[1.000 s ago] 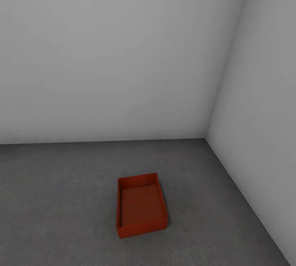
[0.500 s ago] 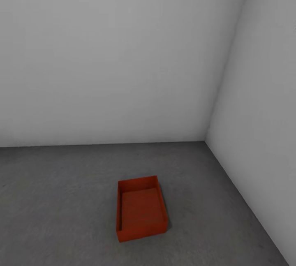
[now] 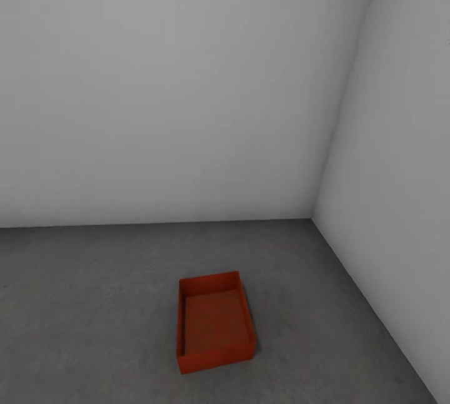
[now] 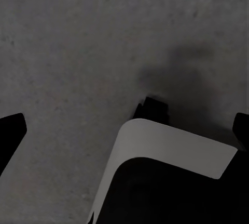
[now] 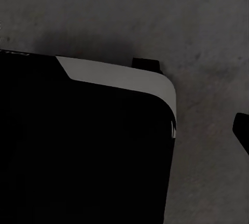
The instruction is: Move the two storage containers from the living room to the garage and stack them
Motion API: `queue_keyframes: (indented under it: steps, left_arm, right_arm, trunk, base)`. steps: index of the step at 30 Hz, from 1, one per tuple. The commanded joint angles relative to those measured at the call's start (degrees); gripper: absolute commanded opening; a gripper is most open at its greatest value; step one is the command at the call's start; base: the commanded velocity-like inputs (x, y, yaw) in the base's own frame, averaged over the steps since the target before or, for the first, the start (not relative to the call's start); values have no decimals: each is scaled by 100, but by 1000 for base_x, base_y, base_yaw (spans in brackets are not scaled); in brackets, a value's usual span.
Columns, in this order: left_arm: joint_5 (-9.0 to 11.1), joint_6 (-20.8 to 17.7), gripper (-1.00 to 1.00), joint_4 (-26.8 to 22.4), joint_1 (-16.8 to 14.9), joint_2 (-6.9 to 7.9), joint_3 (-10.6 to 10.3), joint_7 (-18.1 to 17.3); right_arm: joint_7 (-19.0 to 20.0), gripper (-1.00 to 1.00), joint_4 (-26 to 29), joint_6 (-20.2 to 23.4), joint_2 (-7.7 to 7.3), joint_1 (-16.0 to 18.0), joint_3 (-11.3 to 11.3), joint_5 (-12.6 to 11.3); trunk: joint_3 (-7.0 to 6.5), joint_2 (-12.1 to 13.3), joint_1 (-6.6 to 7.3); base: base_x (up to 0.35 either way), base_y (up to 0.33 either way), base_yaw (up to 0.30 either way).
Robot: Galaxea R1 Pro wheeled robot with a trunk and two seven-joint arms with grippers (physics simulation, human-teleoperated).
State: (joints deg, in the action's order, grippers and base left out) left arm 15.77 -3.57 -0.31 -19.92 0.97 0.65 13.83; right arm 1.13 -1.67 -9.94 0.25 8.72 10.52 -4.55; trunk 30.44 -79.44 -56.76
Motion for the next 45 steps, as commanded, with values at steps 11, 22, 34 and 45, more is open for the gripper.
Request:
queue_keyframes:
  steps: [11,22,34,45]
  left_arm:
    - [13,-21,100,-4,-3,0,4,14]
    - [13,-21,100,-4,-3,0,5,14]
    - [13,-21,100,-4,-3,0,5,14]
    - [61,-19,100,21,196,-335,42,12]
  right_arm:
    - [18,100,-18,-34,1,7,45,-52]
    - [11,100,-18,-34,1,7,30,-57]
    - [10,100,-18,-34,4,7,15,-64]
    - [10,100,-18,-34,1,7,14,-63]
  trunk:
    - [-96,-3,0]
    - [-197,-3,0]
    - [-305,-3,0]
    - [-397,-3,0]
  base:
    - [0,0,0]
    - [0,0,0]
    - [0,0,0]
    - [0,0,0]
